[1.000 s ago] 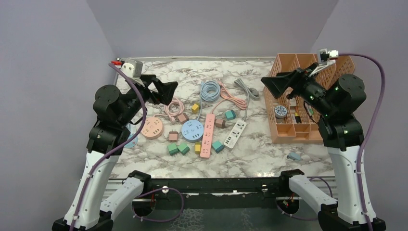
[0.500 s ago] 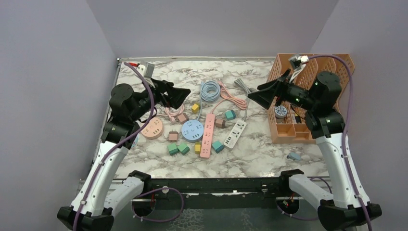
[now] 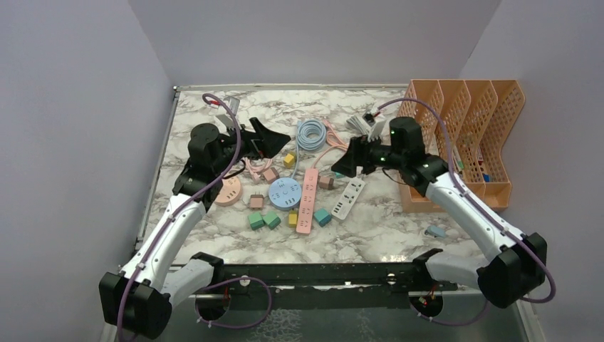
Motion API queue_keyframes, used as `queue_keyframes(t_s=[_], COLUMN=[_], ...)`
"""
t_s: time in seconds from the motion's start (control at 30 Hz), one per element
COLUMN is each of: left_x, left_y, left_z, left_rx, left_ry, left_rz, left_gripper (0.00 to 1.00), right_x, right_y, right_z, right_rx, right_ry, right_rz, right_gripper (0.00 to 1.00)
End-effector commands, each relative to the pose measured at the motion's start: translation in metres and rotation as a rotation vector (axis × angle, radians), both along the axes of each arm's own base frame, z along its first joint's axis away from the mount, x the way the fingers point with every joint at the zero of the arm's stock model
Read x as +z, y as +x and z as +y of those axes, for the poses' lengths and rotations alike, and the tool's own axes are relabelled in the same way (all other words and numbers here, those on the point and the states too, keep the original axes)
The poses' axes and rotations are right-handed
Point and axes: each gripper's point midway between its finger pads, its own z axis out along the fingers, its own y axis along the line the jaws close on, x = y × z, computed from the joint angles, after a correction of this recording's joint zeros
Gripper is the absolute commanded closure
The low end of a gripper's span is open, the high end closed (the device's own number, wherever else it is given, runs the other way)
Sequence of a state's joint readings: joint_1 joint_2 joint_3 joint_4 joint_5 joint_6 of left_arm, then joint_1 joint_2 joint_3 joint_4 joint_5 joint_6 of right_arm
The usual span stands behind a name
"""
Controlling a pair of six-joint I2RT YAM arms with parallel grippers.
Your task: Insert the plug
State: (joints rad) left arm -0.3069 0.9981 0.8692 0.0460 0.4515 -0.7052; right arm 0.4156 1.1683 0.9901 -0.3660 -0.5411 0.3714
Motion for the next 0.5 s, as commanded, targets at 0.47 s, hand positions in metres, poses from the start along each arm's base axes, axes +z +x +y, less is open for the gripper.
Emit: queue_keyframes(t_s=[0.47], left_x=[0.003], left_y=[0.017], left_z=[0.005], left_rx=[0.059], left_ry=[-0.003], left_rz=[0.002], left_gripper=[0.05], right_x=[-0.135], right_y=[0.034], right_z=[0.012], right_rx=[0.125], right_ry=[-0.590], right_rz=[-0.037], right_gripper=[0.35])
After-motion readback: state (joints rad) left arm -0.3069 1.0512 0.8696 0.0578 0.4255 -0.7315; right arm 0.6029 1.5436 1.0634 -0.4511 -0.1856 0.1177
